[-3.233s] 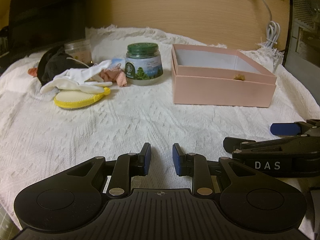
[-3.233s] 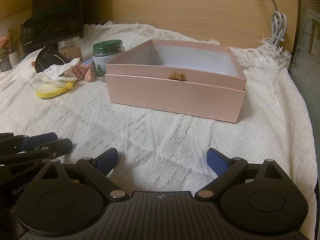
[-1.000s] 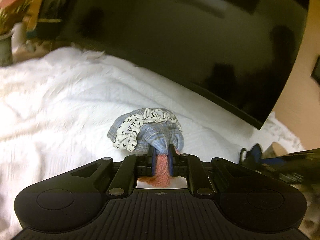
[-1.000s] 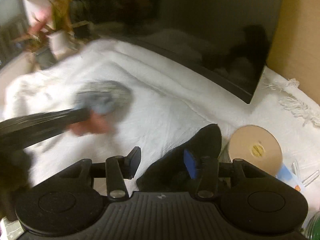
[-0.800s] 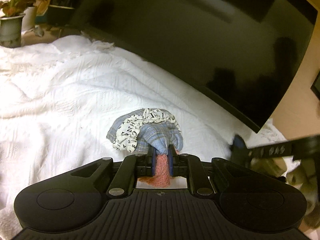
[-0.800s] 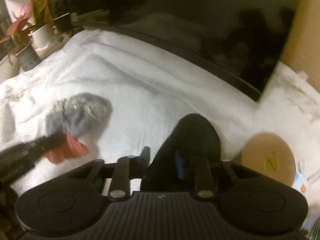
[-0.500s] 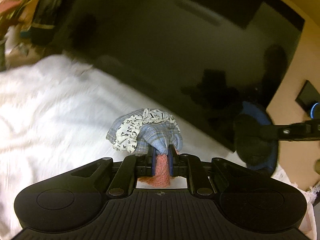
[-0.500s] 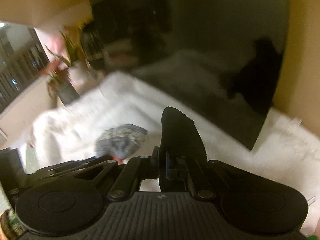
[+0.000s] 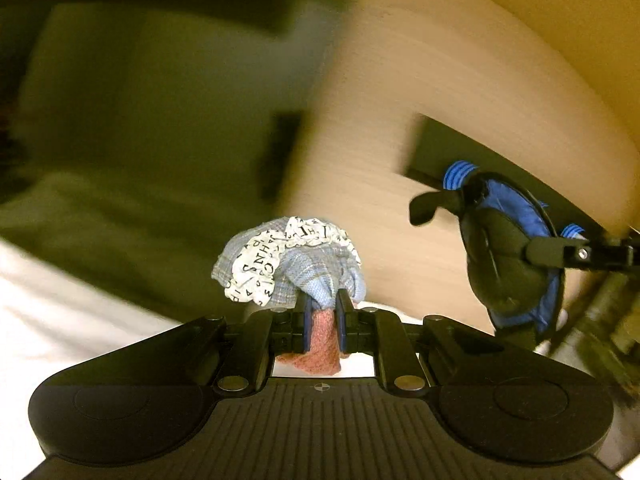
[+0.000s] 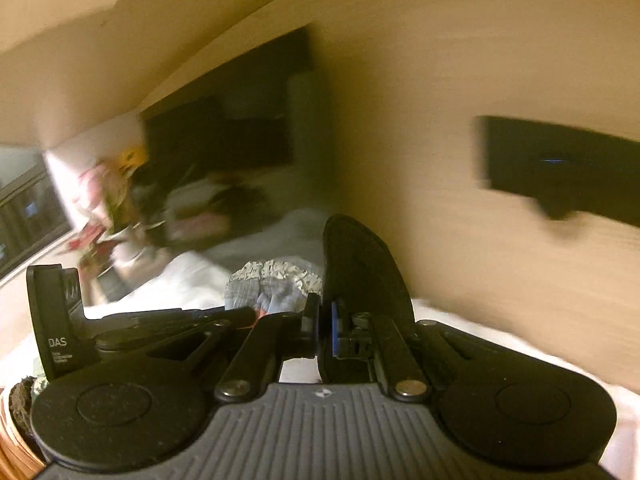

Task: Organize soft objects
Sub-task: 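Carry both held cloths over the pink box and open both grippers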

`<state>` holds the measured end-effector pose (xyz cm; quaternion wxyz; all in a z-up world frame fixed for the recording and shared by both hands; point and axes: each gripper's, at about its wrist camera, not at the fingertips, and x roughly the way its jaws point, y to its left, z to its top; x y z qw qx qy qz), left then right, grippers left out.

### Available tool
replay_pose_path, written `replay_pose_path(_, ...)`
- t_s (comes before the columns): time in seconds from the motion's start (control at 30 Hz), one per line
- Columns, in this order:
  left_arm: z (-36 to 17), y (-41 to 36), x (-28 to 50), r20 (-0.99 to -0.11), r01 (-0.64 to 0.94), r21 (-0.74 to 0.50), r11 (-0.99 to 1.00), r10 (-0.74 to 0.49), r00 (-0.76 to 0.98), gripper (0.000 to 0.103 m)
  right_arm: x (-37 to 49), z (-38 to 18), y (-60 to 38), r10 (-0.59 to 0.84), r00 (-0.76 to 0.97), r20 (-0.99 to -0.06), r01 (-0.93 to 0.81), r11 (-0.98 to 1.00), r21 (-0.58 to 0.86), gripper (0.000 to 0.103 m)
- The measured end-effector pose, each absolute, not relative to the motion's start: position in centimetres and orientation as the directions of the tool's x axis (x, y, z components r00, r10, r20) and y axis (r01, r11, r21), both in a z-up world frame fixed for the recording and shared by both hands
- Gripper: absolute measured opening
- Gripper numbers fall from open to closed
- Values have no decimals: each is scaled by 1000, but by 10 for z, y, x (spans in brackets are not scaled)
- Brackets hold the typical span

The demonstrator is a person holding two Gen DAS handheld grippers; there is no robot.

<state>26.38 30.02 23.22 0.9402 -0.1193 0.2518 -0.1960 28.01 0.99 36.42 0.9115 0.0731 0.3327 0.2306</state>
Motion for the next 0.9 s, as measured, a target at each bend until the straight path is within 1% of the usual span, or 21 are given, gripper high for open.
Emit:
replay_pose_path(0.13, 229, 231, 275, -443, 442, -352, 825, -563, 698, 15, 259, 365, -45, 358, 734, -577, -257, 933, 252, 5)
replay_pose_path(0.23, 217, 184, 280, -462, 519, -380, 766, -643, 610, 14, 246, 359, -78, 276, 763, -584, -175, 959, 224, 5)
replay_pose_path(0.43, 190, 104, 290, -510, 619, -411, 669, -731, 452, 15, 226, 355, -132, 140, 780, -609, -41, 984, 174, 5)
replay_pose_path(0.5, 183, 89, 289, -517, 636, -422, 646, -747, 417, 15, 222, 352, -149, 113, 774, -623, -7, 986, 169, 5)
replay_pose_path(0.57, 176, 71, 290, -517, 625, -461, 630, -763, 388, 16, 223, 344, -159, 95, 762, -641, 20, 985, 170, 5)
replay_pose_path(0.6, 170, 63, 296, -511, 607, -495, 622, -773, 375, 18, 226, 338, -163, 84, 753, -652, 35, 985, 167, 5)
replay_pose_path(0.63, 161, 52, 305, -526, 596, -503, 626, -769, 363, 24, 230, 333, -164, 72, 743, -665, 50, 985, 162, 6)
replay_pose_path(0.67, 154, 36, 305, -580, 596, -467, 653, -735, 351, 25, 236, 323, -168, 60, 727, -684, 69, 985, 159, 6)
replay_pose_path(0.7, 144, 23, 309, -654, 599, -409, 688, -679, 333, 22, 239, 315, -173, 57, 715, -697, 84, 983, 166, 6)
replay_pose_path(0.73, 133, 14, 311, -706, 604, -359, 712, -630, 324, 22, 240, 306, -180, 53, 701, -711, 106, 978, 177, 7)
replay_pose_path(0.77, 125, 11, 312, -717, 606, -343, 718, -617, 324, 22, 241, 297, -187, 48, 683, -729, 134, 973, 190, 9)
replay_pose_path(0.83, 124, 19, 312, -683, 575, -387, 721, -643, 347, 22, 239, 285, -193, 54, 668, -742, 145, 969, 200, 12)
replay_pose_path(0.9, 133, 35, 311, -635, 558, -431, 709, -678, 370, 22, 229, 281, -194, 30, 669, -743, 146, 974, 172, 16)
